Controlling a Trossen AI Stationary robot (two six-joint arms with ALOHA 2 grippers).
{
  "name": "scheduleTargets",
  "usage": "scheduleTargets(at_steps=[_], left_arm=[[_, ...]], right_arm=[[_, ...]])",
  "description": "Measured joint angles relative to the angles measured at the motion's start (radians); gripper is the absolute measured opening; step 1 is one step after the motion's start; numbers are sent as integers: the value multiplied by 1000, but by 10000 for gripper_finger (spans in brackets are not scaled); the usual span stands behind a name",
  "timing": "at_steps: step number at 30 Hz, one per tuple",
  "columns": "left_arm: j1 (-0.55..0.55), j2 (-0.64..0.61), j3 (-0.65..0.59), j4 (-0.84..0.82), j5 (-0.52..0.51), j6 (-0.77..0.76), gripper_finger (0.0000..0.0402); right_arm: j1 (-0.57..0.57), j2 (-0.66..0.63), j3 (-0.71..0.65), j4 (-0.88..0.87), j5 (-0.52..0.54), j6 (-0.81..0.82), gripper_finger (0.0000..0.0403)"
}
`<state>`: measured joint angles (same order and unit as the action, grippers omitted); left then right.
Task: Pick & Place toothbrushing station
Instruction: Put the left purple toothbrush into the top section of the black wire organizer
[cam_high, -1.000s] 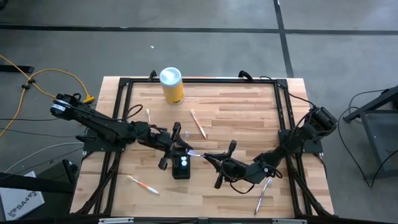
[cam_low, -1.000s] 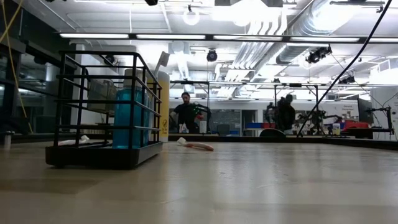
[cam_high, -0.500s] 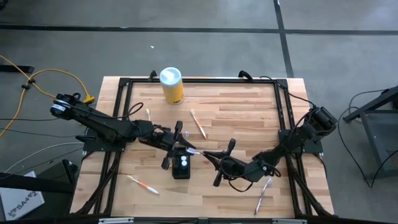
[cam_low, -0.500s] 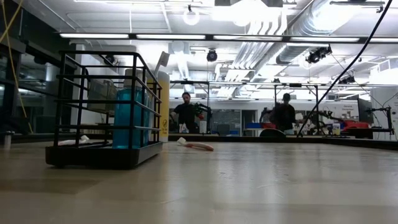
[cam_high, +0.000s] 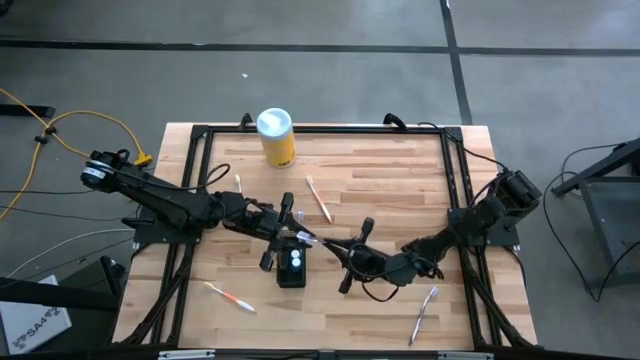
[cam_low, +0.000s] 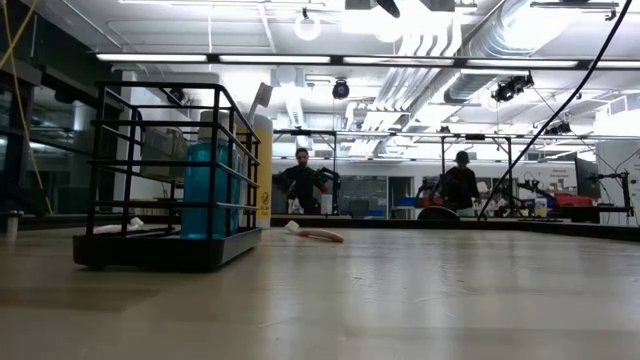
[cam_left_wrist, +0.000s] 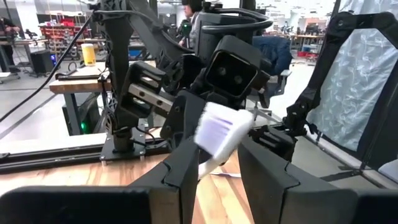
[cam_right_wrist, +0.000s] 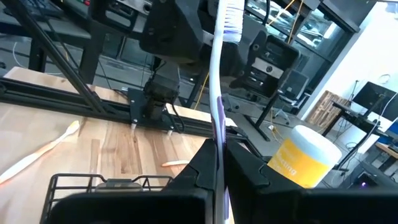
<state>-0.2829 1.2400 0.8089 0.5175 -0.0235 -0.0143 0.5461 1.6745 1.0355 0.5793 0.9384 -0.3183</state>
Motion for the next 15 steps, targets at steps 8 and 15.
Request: scheduleTargets(at_steps=[8,15], left_arm=[[-2,0,0,0,0,18,110],[-2,0,0,1,-17,18,94]], right_arm=[[-4,0,0,0,1,0,7],[-4,0,0,0,1,-3,7]])
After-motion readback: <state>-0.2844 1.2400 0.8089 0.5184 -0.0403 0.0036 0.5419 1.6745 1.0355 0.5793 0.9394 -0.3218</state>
